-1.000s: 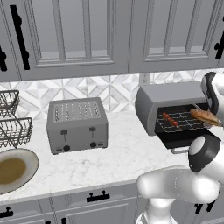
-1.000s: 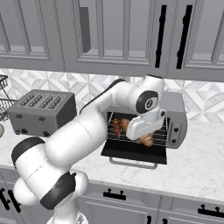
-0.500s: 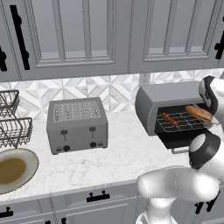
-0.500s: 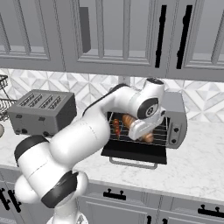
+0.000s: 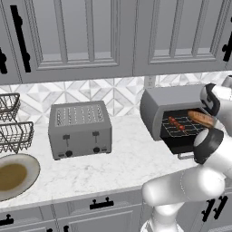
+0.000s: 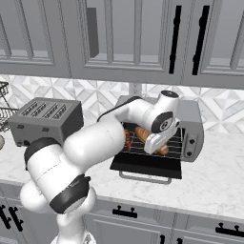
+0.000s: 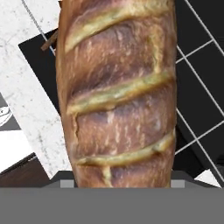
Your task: Pick up the kebab skewer and baguette bread, and place them inside the toaster oven. Close the toaster oven door and start by setting the timer.
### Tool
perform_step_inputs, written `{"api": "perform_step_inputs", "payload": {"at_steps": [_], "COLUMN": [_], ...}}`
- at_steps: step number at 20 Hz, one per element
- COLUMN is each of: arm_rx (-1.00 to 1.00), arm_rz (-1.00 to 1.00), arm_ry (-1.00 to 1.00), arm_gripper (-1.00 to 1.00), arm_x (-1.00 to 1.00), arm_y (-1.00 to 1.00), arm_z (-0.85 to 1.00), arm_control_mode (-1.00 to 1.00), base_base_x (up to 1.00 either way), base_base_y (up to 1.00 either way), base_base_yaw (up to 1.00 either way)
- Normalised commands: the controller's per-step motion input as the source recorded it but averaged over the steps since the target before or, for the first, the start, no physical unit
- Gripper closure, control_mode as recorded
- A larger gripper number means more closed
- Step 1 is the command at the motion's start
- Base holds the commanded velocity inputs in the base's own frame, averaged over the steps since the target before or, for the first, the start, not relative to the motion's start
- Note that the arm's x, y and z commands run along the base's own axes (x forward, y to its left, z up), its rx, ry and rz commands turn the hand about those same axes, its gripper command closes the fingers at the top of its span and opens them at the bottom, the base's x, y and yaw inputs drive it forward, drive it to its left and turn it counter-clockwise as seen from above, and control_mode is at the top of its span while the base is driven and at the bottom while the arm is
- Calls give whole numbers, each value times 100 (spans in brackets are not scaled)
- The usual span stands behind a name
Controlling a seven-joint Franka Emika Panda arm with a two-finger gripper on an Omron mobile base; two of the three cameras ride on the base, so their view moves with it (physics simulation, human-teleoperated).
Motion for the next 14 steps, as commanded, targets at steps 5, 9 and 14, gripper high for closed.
{"api": "perform_step_inputs", "payload": {"at_steps": [5,9,14], "arm_rx": [0,0,0], "arm_rz": [10,4,3], "arm_ry": [-1,0,0], "arm_gripper": [100,100,100], "arm_x": [42,37,25], "arm_y": [-1,0,-1], "arm_z": [-8,-25,-28], "arm_control_mode": [-100,-100,-100], "base_base_x": [0,0,0], "base_base_y": [0,0,0], "base_base_yaw": [0,0,0]}}
